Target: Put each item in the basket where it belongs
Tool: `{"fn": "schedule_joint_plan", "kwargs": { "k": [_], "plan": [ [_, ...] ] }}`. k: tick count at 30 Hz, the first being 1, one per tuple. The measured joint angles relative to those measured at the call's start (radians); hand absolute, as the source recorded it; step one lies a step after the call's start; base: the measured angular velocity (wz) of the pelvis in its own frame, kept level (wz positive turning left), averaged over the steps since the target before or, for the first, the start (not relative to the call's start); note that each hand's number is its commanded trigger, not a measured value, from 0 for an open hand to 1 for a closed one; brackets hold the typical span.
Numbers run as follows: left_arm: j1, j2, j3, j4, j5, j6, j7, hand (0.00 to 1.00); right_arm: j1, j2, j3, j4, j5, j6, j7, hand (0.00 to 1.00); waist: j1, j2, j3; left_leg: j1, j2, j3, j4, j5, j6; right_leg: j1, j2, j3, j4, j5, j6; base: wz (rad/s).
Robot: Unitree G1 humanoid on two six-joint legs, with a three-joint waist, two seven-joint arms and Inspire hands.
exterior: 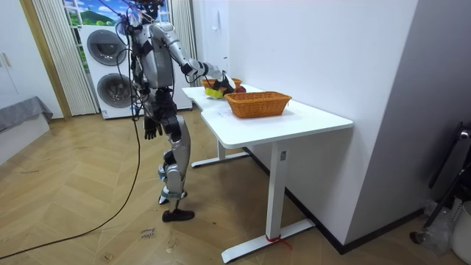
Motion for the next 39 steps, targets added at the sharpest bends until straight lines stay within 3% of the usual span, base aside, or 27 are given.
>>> {"fn": "schedule_joint_plan", "kwargs": {
  "k": [3, 4, 8, 11, 17, 21, 33, 39],
  "plan": [
    [0.013, 0.001, 0.009, -0.003, 0.0, -0.008, 0.002, 0.0, 0.013, -0.021, -0.002, -0.034, 0.003, -0.001, 0.0, 1.0, -0.022, 0.01, -0.0028, 0.007, 0.0, 0.006, 0.001, 0.0, 0.001, 0.004, -0.001, 0.005, 0.0, 0.0, 0.0, -0.01],
    [0.021, 0.0, 0.011, -0.003, 0.0, -0.018, 0.002, 0.0, 0.018, -0.025, -0.014, -0.047, 0.001, -0.001, 0.0, 1.0, -0.036, 0.012, -0.0089, 0.011, 0.0, 0.01, 0.001, 0.001, 0.001, 0.005, -0.004, 0.007, 0.0, 0.0, 0.0, -0.08],
    [0.039, 0.003, 0.027, -0.007, -0.021, -0.049, 0.003, 0.0, 0.023, -0.036, -0.084, -0.079, -0.002, -0.01, -0.004, 1.0, -0.075, 0.025, -0.01, 0.029, 0.002, 0.025, -0.022, 0.001, 0.001, 0.009, -0.004, 0.026, 0.0, 0.0, 0.001, -0.14],
    [0.041, 0.005, 0.034, 0.003, -0.028, -0.073, 0.004, 0.0, 0.023, -0.077, -0.12, -0.109, 0.004, -0.012, -0.005, 1.0, -0.098, 0.02, -0.0129, 0.036, 0.002, 0.029, -0.032, 0.004, 0.002, 0.009, -0.003, 0.027, 0.001, 0.0, 0.001, -0.06],
    [0.043, 0.006, 0.049, 0.02, -0.027, -0.097, 0.004, 0.0, 0.027, -0.111, -0.201, -0.18, -0.003, -0.025, -0.005, 1.0, -0.132, 0.0, -0.0177, 0.043, 0.003, 0.047, -0.036, 0.004, 0.002, 0.008, 0.001, 0.045, 0.001, 0.0, 0.001, -0.06],
    [0.049, 0.006, 0.049, 0.028, -0.027, -0.1, -0.008, 0.0, 0.063, -0.111, -0.232, -0.21, -0.003, -0.034, -0.004, 1.0, -0.135, -0.002, -0.0147, 0.067, 0.004, 0.057, -0.039, 0.003, 0.003, 0.024, 0.001, 0.055, 0.001, 0.0, 0.001, -0.08],
    [0.048, 0.003, 0.067, 0.04, -0.036, -0.125, 0.004, 0.0, 0.11, -0.113, -0.369, -0.217, -0.008, -0.041, -0.024, 1.0, -0.196, 0.006, -0.0081, 0.069, 0.002, 0.058, -0.043, 0.002, 0.005, 0.021, 0.003, 0.077, 0.003, 0.002, 0.005, -0.02],
    [0.049, 0.003, 0.087, 0.04, -0.037, -0.126, 0.015, 0.0, 0.114, -0.116, -0.436, -0.217, 0.002, -0.041, -0.049, 1.0, -0.217, 0.011, -0.011, 0.062, 0.003, 0.058, -0.037, 0.002, 0.005, 0.015, -0.003, 0.073, 0.002, 0.003, 0.005, 0.01]
  ]
}}
